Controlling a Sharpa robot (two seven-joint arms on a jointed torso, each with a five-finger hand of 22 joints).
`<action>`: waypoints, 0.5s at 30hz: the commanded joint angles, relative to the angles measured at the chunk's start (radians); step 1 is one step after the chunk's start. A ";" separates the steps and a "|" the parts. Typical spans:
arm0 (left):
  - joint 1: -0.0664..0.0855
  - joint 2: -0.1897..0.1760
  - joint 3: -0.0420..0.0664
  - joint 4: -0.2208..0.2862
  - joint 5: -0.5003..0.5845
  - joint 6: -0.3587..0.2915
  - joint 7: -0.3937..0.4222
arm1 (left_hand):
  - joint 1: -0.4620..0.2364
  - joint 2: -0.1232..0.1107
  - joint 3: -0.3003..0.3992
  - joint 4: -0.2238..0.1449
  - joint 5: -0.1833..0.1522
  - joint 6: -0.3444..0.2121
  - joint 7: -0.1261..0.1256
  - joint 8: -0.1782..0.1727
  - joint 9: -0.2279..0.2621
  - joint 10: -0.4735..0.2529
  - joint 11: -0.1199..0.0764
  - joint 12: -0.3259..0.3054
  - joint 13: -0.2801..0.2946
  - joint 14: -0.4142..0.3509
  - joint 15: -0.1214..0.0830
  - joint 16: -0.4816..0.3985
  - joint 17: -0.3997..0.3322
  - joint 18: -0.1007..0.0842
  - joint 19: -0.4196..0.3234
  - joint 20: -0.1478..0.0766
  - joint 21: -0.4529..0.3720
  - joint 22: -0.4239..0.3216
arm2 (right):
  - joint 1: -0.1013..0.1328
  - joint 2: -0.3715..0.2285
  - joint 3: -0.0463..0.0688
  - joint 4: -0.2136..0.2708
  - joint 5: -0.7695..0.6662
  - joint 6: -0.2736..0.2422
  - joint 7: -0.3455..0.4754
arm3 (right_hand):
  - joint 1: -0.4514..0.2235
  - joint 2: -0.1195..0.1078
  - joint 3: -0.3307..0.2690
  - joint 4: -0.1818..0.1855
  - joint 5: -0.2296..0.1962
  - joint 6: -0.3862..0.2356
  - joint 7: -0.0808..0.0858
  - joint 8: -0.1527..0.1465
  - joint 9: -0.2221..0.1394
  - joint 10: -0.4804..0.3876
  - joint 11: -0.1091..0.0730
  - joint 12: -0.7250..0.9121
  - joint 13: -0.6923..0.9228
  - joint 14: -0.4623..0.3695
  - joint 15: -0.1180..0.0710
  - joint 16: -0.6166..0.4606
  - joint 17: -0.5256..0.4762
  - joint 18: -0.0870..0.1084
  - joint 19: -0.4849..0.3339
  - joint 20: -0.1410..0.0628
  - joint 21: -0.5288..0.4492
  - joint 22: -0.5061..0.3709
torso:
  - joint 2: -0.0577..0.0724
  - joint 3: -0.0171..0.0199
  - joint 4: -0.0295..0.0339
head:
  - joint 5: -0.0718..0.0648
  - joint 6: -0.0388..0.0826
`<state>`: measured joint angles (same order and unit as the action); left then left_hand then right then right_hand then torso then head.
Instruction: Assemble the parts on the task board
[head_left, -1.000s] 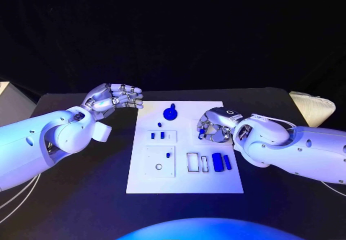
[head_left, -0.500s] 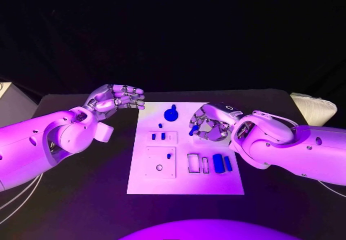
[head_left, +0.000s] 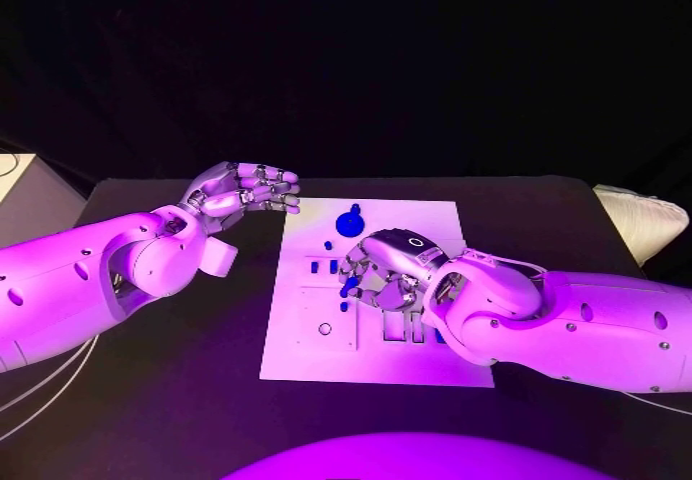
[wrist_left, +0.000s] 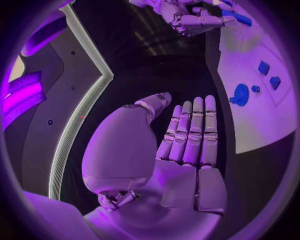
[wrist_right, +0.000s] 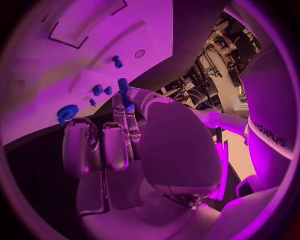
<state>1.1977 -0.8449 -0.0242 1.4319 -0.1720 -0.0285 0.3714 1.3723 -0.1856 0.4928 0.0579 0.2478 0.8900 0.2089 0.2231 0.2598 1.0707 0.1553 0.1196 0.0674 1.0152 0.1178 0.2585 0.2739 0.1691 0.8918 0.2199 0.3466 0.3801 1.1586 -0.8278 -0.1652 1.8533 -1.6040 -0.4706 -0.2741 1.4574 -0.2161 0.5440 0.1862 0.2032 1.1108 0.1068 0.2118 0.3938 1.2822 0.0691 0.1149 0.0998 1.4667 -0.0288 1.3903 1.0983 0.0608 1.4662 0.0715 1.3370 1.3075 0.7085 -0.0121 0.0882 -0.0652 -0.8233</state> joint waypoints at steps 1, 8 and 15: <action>0.000 0.004 0.000 0.003 0.002 0.002 0.004 | 0.003 -0.001 0.003 0.001 0.001 0.001 0.005 0.002 -0.001 0.000 0.006 -0.006 -0.001 0.006 0.000 -0.007 0.001 0.011 0.006 0.000 -0.007 -0.001 | -0.007 0.025 -0.001 -0.009 -0.082 0.000 0.008 | 0.000 0.004 -0.002 -0.004 -0.002 0.000 0.002 0.003 0.071 0.031 -0.029 -0.003 0.000 0.019 -0.009 0.003 -0.001 -0.006 0.028 -0.009 -0.005 0.074 | 0.001 -0.0006 0.0000 | 0.008 -0.004; -0.001 0.017 0.000 -0.001 0.001 0.011 0.002 | 0.003 -0.002 0.002 0.002 0.001 0.001 0.007 0.002 -0.002 0.001 0.007 -0.007 -0.001 0.006 0.001 -0.007 0.002 0.011 0.007 0.000 -0.008 -0.002 | -0.035 0.080 -0.004 -0.047 -0.068 0.008 0.005 | -0.002 -0.002 0.001 -0.013 -0.007 -0.003 0.003 0.003 0.073 0.030 -0.028 -0.006 0.002 0.019 -0.008 0.005 0.002 -0.006 0.027 -0.009 -0.005 0.074 | 0.001 -0.0007 0.0022 | 0.022 -0.006; -0.001 0.027 0.000 -0.008 0.001 0.014 0.005 | 0.003 -0.002 0.002 0.002 0.001 0.001 0.007 0.002 -0.002 0.001 0.007 -0.007 -0.001 0.006 0.001 -0.008 0.002 0.011 0.008 -0.001 -0.008 -0.002 | -0.058 0.114 -0.005 -0.069 -0.059 0.022 0.010 | -0.002 -0.002 0.001 -0.013 -0.007 -0.003 0.003 0.003 0.073 0.030 -0.028 -0.006 0.002 0.019 -0.008 0.005 0.002 -0.006 0.027 -0.009 -0.005 0.074 | 0.000 -0.0005 0.0008 | 0.029 -0.014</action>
<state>1.1967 -0.8214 -0.0245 1.4232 -0.1717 -0.0274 0.3696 1.3723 -0.1856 0.4927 0.0579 0.2478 0.8899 0.2088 0.2231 0.2589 1.0707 0.1553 0.1196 0.0675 1.0152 0.1179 0.2546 0.2749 0.1691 0.8918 0.2198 0.3427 0.3792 1.1035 -0.7166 -0.1706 1.7867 -1.6518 -0.4672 -0.2739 1.4511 -0.2226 0.5450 0.1788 0.2024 1.1056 0.1052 0.2078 0.4365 1.2825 0.0688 0.1146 0.1016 1.4668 -0.0287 1.3902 1.0996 0.0608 1.4662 0.0716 1.3371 1.3073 0.7096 -0.0126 0.0882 -0.0367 -0.8335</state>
